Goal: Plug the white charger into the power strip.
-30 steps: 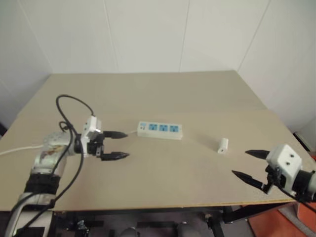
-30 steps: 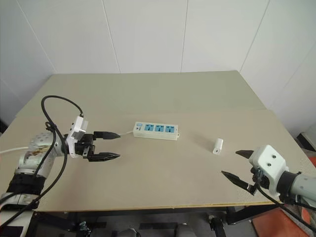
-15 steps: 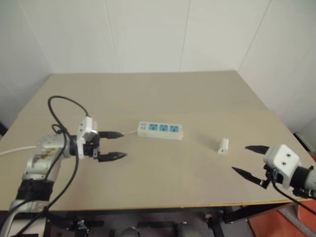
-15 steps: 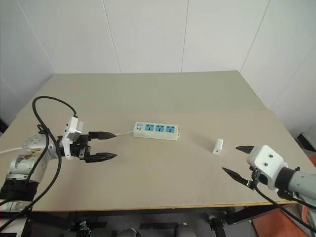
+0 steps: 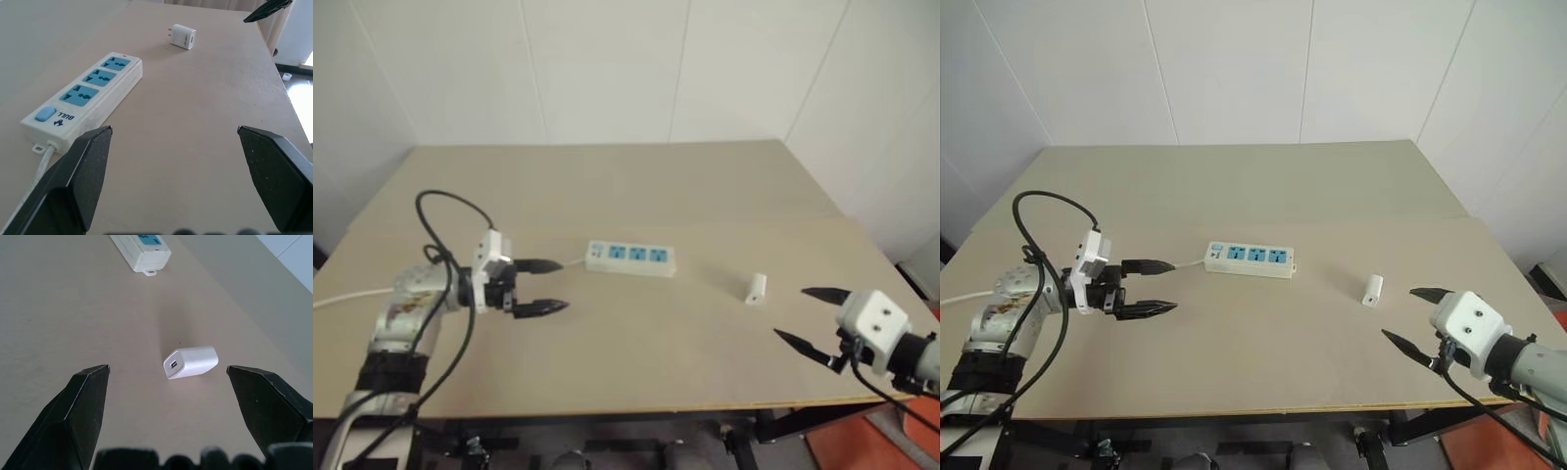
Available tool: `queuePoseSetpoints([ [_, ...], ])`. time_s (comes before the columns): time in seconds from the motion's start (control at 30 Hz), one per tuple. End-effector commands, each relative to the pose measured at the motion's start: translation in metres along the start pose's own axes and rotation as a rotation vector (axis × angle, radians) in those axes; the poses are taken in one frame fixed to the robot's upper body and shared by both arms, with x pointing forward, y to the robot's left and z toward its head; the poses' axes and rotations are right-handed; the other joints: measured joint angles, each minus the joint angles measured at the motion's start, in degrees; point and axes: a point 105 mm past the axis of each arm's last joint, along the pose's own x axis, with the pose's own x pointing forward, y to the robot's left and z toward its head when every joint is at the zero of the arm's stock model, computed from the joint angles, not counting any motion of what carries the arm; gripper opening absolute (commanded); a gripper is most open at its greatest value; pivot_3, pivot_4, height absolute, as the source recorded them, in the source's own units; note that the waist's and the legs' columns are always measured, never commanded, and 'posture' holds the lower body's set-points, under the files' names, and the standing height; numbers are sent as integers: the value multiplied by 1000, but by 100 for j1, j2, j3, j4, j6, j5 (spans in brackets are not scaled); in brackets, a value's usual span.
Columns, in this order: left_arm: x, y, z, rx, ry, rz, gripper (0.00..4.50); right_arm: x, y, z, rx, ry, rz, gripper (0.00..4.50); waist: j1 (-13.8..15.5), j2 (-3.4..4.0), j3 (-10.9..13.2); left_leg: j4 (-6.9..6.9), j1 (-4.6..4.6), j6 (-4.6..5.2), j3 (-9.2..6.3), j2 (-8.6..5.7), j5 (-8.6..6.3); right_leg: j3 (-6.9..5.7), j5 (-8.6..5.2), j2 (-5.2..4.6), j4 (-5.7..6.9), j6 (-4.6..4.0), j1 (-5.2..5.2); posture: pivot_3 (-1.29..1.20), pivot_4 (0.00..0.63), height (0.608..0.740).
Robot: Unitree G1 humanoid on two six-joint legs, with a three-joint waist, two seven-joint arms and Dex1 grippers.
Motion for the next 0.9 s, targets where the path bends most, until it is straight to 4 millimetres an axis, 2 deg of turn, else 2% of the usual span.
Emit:
queuePoseSetpoints([
  [0.03,2,4,5,43,3,4,4480,-7,-9,9,-53,-18,-50,4500,-2,0,0,0,1,0,0,0,0,0,0,0,0,0,0,0,150,740],
  [0.57,15,11,8,57,-5,-38,4480,-19,-2,4,-44,25,-79,4500,10,-2,-2,0,-3,0,0,-1,0,0,0,0,-4,1,1,0,150,740],
  [0.9,14,10,7,46,10,-65,4480,-27,2,2,-28,49,-94,4500,-5,-2,-3,0,3,0,1,0,0,1,0,1,0,0,4,0,150,740],
])
